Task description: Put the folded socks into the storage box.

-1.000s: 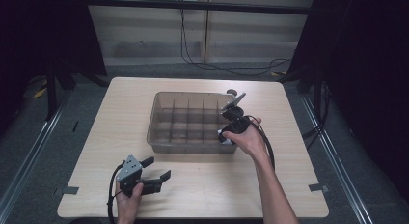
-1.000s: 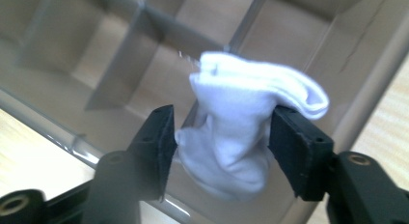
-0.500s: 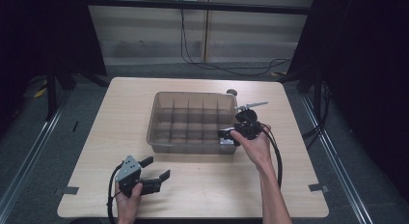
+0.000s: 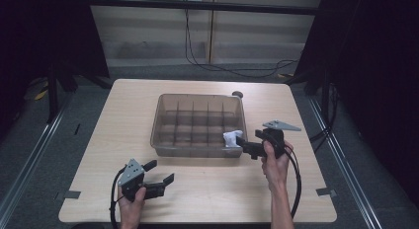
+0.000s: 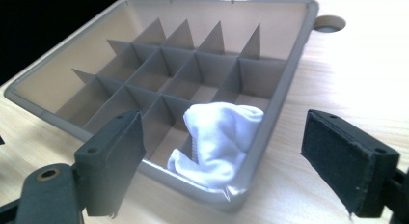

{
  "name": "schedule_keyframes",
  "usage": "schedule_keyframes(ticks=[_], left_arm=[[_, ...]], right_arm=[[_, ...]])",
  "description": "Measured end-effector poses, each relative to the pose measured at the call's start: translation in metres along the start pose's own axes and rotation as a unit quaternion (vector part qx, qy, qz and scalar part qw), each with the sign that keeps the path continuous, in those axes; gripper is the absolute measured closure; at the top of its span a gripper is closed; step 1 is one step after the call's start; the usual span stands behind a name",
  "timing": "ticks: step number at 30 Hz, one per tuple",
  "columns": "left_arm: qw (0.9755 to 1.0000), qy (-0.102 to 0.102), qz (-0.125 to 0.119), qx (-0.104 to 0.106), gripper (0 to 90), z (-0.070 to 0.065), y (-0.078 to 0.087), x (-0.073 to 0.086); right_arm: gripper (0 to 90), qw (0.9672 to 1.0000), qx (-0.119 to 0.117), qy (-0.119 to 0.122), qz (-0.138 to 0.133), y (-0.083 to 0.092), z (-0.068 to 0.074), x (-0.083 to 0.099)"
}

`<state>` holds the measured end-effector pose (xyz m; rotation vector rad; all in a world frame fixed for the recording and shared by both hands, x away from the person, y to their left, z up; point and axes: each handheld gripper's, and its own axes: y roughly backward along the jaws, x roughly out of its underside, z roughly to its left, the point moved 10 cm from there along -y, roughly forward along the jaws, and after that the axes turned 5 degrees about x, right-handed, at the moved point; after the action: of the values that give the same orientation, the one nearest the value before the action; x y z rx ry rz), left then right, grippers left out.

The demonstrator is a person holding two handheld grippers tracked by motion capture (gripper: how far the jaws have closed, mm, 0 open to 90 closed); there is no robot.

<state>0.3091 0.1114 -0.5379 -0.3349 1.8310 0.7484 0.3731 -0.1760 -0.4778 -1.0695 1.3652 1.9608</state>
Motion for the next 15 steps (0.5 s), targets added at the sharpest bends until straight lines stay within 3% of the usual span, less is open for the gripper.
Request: schedule_keyframes(ticks=[6, 12, 15], left_arm=[[1.0, -0.001, 0.0, 0.0, 15.8, 0.0, 0.0, 0.0], [0.9999, 0.001, -0.01, -0.005, 15.8, 0.0, 0.002, -0.001], [0.9998, -0.001, -0.019, -0.008, 15.8, 0.0, 0.003, -0.002]], right_arm=[[14.5, 0.9989, 0.033, 0.011, -0.03, 0.011, -0.01, 0.021], [14.4, 0.9968, 0.05, 0.002, -0.063, 0.026, -0.02, 0.047], [16.0, 0.9947, 0.069, -0.017, -0.075, 0.029, -0.029, 0.062]])
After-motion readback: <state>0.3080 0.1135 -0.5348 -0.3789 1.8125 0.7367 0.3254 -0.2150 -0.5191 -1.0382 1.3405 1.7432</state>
